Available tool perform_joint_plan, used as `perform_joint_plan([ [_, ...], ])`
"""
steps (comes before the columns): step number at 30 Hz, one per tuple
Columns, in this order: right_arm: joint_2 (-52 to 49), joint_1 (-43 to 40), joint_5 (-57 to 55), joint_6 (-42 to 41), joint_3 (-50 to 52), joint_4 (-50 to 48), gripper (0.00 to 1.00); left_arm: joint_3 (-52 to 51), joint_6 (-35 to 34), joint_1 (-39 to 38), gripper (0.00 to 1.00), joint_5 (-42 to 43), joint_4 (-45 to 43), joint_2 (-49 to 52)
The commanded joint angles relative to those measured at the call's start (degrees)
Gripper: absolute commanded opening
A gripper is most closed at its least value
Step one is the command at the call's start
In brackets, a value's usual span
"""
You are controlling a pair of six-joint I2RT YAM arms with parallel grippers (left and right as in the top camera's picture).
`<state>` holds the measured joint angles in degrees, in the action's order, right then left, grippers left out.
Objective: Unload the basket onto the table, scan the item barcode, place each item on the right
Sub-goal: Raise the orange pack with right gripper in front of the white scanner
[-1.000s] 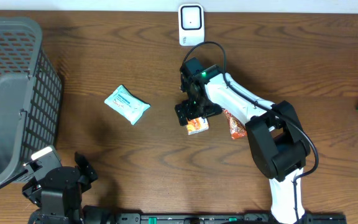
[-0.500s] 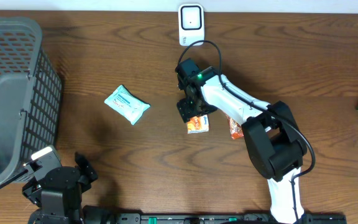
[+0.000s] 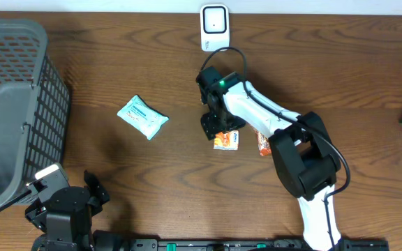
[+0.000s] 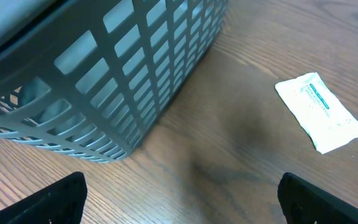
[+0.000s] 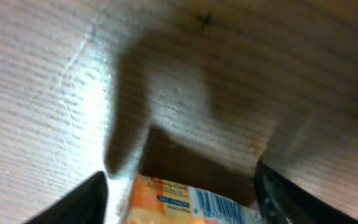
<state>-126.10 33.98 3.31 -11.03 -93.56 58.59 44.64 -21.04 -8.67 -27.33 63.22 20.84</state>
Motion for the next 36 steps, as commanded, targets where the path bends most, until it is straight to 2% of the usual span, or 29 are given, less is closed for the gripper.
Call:
perform_joint_plan([
  [1,-3.13,0.26,1.36,3.63,-1.01,2.03,0.80,0.13,-0.26,0.28,0.98,-0.35,0.26,0.00],
  [10,-3.13,0.26,1.20,21.90,-7.02,11.56,0.99,0.13,-0.28,0.28,0.98,-0.35,0.26,0.00],
  [15,-3.19,0.26,1.20,22.51,-6.12,10.69,0.99,0.13,-0.26,0.28,0.98,-0.35,0.26,0.00],
  [19,-3.26,0.28,1.05,24.13,-4.81,8.39,0.94,0.13,-0.28,0.28,0.98,-0.35,0.28,0.00],
  [23,-3.26,0.26,1.03,25.07,-2.89,6.43,0.79,0.13,-0.28,0.28,0.98,-0.35,0.28,0.00],
  [25,-3.26,0.26,1.03,25.05,-2.51,6.58,0.65,0.13,-0.26,0.28,0.98,-0.35,0.28,0.00],
  [30,-3.23,0.26,1.03,24.98,-2.91,6.58,0.40,0.13,-0.26,0.28,0.98,-0.35,0.31,0.00],
  [33,-3.21,0.26,0.48,24.74,-4.07,6.88,0.33,0.13,-0.26,0.28,0.98,-0.35,0.42,0.00],
  [36,-3.21,0.26,-5.22,22.01,-6.38,7.04,0.24,0.13,-0.26,0.28,0.98,-0.35,0.42,0.00],
])
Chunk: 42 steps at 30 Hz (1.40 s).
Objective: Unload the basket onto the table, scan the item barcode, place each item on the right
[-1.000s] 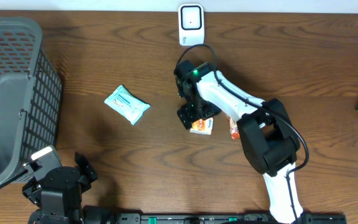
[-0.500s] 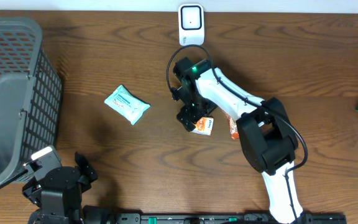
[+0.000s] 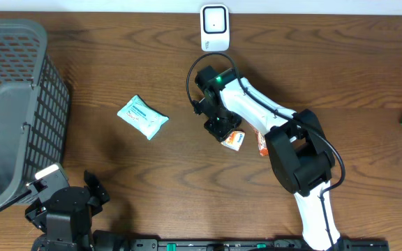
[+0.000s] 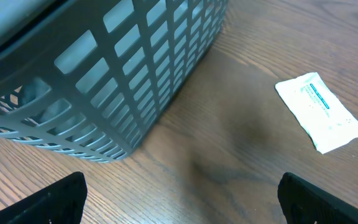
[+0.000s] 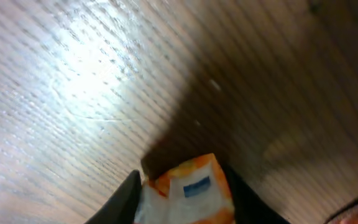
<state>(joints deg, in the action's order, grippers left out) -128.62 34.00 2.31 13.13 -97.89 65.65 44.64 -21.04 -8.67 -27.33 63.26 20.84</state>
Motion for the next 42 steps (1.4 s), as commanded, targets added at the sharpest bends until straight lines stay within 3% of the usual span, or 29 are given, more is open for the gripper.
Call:
perform_joint_plan([
  [1,-0.70,0.24,-6.84,-3.32,-3.08,0.11,0.22,0.13,-0.26,0.28,0.98,-0.35,0.37,0.00],
  [11,-0.72,0.28,-34.86,-15.21,-9.44,-1.84,0.22,0.13,-0.26,0.28,0.98,-0.35,0.37,0.00],
  [14,-0.74,0.28,-37.57,-17.38,-8.33,-8.07,0.23,0.13,-0.26,0.28,0.98,-0.35,0.37,0.00],
  [16,-0.96,0.35,-37.83,-17.38,-7.34,-12.96,0.28,0.13,-0.28,0.28,0.98,-0.35,0.37,0.00],
  [19,-1.86,0.72,-39.54,-17.57,-6.47,-17.84,0.25,0.13,-0.28,0.28,0.98,-0.35,0.37,0.00],
  [26,-6.80,5.90,-56.17,-21.81,-6.12,-19.37,0.25,0.13,-0.28,0.28,0.98,-0.35,0.37,0.00],
  [30,-9.86,10.88,-62.58,-26.32,-6.12,-19.15,0.43,0.13,-0.26,0.28,0.98,-0.35,0.37,0.00],
  [33,-11.41,14.67,-63.30,-29.94,-6.12,-18.01,0.49,0.13,-0.26,0.28,0.98,-0.35,0.37,0.00],
  [40,-11.91,24.22,-63.28,-34.10,-6.14,-15.41,0.89,0.13,-0.26,0.28,0.98,-0.35,0.37,0.00],
  [42,-11.91,26.64,-63.28,-34.10,-6.14,-15.32,0.92,0.13,-0.26,0.28,0.98,-0.35,0.37,0.00],
])
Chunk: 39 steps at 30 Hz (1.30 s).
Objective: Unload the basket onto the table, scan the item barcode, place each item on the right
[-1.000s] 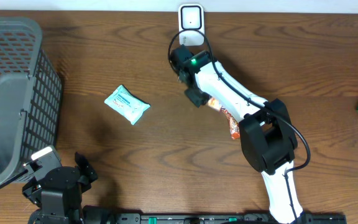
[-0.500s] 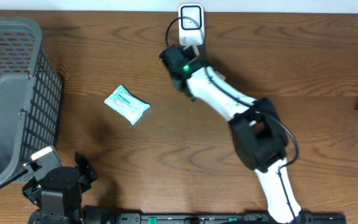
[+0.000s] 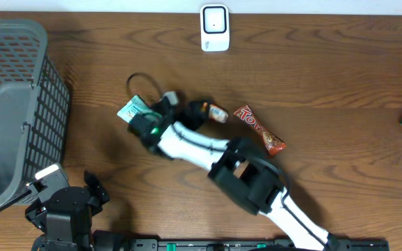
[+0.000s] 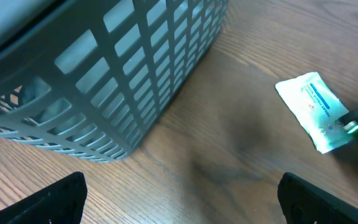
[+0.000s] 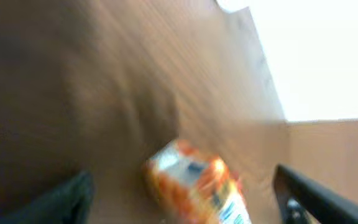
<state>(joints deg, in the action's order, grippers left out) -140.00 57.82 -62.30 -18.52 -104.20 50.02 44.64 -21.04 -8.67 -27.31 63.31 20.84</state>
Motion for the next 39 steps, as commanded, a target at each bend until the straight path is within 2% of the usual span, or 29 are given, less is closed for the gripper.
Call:
perform_joint_plan([
  [1,-0.52,3.72,1.31,-2.45,0.17,0.33,0.93,0.13,-0.26,0.28,0.98,-0.37,0.33,0.00],
  [5,-0.52,5.62,2.12,-2.47,0.17,0.39,0.98,0.13,-0.26,0.28,0.98,-0.37,0.33,0.00],
  [9,-0.22,4.70,8.26,-2.84,-0.83,2.62,0.99,0.13,-0.28,0.28,0.98,-0.37,0.33,0.00],
  [13,0.61,1.75,17.31,-7.65,-6.14,11.34,0.99,0.13,-0.28,0.28,0.98,-0.37,0.33,0.00],
  [16,1.05,-1.53,28.15,-10.45,-14.01,19.28,0.99,0.13,-0.26,0.28,0.98,-0.37,0.33,0.00],
  [18,1.05,-4.11,37.07,-15.06,-20.00,24.52,0.99,0.13,-0.26,0.28,0.98,-0.37,0.33,0.00],
  [22,1.05,-11.21,54.80,-29.49,-28.83,32.11,0.99,0.13,-0.26,0.28,0.98,-0.37,0.33,0.00],
  [28,1.03,-20.39,73.48,-44.11,-31.54,32.74,0.99,0.13,-0.26,0.28,0.98,-0.37,0.33,0.00],
  [32,1.03,-23.15,75.08,-48.41,-29.62,32.15,0.99,0.13,-0.26,0.28,0.98,-0.37,0.33,0.00],
  [36,1.03,-23.32,74.58,-48.74,-28.06,32.09,0.99,0.13,-0.28,0.28,0.98,-0.37,0.33,0.00],
  [39,1.03,-22.77,69.92,-48.74,-27.63,32.11,0.99,0.13,-0.26,0.28,0.98,-0.37,0.33,0.00],
])
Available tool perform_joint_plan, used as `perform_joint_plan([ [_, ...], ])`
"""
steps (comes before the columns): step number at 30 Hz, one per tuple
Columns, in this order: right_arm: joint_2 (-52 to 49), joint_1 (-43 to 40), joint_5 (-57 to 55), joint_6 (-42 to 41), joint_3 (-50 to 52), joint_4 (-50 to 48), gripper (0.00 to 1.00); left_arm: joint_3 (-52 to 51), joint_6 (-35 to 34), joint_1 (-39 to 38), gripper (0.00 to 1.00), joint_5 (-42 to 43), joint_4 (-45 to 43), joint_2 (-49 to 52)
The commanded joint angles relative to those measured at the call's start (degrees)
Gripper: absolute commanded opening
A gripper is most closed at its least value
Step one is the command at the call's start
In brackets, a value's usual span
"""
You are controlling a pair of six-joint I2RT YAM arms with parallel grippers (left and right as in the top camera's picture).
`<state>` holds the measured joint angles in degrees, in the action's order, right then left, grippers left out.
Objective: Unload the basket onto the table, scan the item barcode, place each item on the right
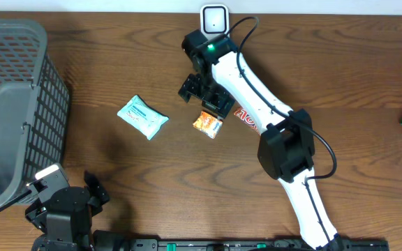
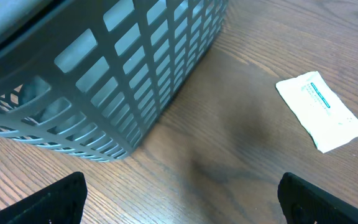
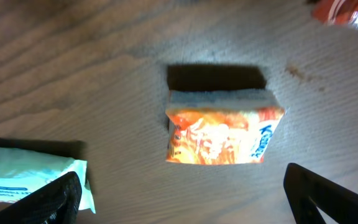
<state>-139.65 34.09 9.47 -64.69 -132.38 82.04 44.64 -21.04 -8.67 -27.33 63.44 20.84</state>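
Observation:
The orange snack packet (image 1: 207,123) lies flat on the wooden table, printed face up in the right wrist view (image 3: 222,134). My right gripper (image 1: 202,96) hovers open just above and behind it, with nothing between its fingers (image 3: 328,199). The white scanner (image 1: 215,28) stands at the table's far edge, behind the right arm. My left gripper (image 2: 179,202) rests open at the front left, near the basket, holding nothing.
A grey mesh basket (image 1: 12,104) fills the left side. A teal wipes packet (image 1: 142,116) lies left of the orange packet. A red candy bar (image 1: 248,120) lies partly under the right arm. A green bottle sits at the right edge.
The right arm, then stretched low toward the left with the orange packet by its fingers, now reaches toward the scanner. The packet now lies on the table slightly nearer the front, under the open gripper.
First the right gripper stood open around the orange packet at mid-table beside the candy bar. Then its fingers were shut on the packet. Later the arm was swung left, fingers wide, packet in front. Now the packet lies free. The left arm stayed still.

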Motion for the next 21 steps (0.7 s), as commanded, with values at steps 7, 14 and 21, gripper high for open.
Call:
perform_joint_plan([
  [7,0.66,1.62,-7.65,-2.60,1.38,2.99,0.99,0.13,-0.26,0.28,0.98,-0.35,0.20,0.00],
  [14,0.68,1.42,-8.11,-2.58,2.80,3.45,0.99,0.13,-0.26,0.28,0.98,-0.35,0.20,0.00],
  [21,0.66,1.20,-5.90,-2.51,11.08,-2.23,0.99,0.13,-0.26,0.28,0.98,-0.35,0.20,0.00],
])
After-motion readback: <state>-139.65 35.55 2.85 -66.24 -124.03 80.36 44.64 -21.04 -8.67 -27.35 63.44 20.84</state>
